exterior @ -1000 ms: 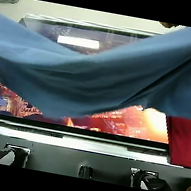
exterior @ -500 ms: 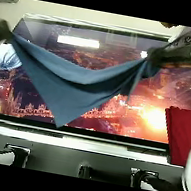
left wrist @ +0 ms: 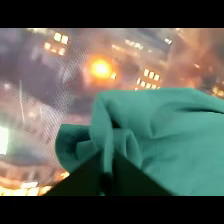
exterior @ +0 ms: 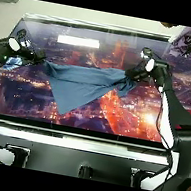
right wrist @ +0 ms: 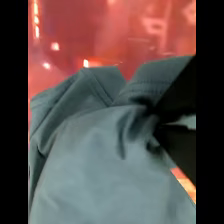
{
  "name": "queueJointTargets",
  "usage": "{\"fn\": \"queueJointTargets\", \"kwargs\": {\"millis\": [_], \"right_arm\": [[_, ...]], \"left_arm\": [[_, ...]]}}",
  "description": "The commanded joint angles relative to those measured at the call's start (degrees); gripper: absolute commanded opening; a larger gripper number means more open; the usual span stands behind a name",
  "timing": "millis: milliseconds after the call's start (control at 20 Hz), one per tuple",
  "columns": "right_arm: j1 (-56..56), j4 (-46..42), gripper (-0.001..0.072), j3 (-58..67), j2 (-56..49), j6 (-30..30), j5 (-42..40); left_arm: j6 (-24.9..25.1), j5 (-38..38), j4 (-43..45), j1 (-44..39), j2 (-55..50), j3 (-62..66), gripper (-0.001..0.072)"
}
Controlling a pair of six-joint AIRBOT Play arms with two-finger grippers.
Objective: Fold the clothes and pants, and hang the long-sleeved shirts on hangers.
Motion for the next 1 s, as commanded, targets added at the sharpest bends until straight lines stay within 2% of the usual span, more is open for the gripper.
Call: {"fn": "queueJointTargets", "kwargs": {"millis": [0,50,100,150,250,450,550,700,950], "right_arm": [[-0.02,-5.40,0.0255,2.34,-0.79,0.81,2.27],[-0.52,-7.65,0.0407,3.63,0.04,0.55,4.76],[-1.90,-7.93,0.0442,4.70,1.31,-0.61,7.26],[-4.22,-6.86,0.0442,4.85,2.95,-0.74,8.48],[-11.08,-2.12,0.0491,4.85,5.73,-3.63,12.70],[-26.73,27.47,0.0491,-0.26,5.99,-12.98,25.68],[-28.94,35.17,0.0492,-6.16,5.99,-15.65,27.76],[-26.34,37.73,0.0491,-14.29,5.99,-18.43,23.58],[-17.79,38.21,0.0490,-20.83,4.83,-19.17,11.47]], "left_arm": [[-0.81,-1.84,-0.24,0.22,-0.20,0.37,0.0514],[-0.79,-4.28,-0.22,0.85,0.85,1.11,0.0707],[-0.55,-7.30,-0.22,1.90,2.43,1.79,0.0713],[-0.46,-9.90,-0.15,3.15,4.37,1.75,0.0712],[0.11,-16.13,1.16,6.34,8.63,1.36,0.0712],[-0.13,-17.11,2.27,11.93,19.08,-11.65,0.0712],[-0.13,-15.63,-0.07,12.63,23.67,-21.03,0.0712],[-0.17,-13.62,-3.32,11.41,26.49,-29.83,0.0711],[-0.13,-11.69,-3.26,7.72,25.99,-32.22,0.0711]]}}
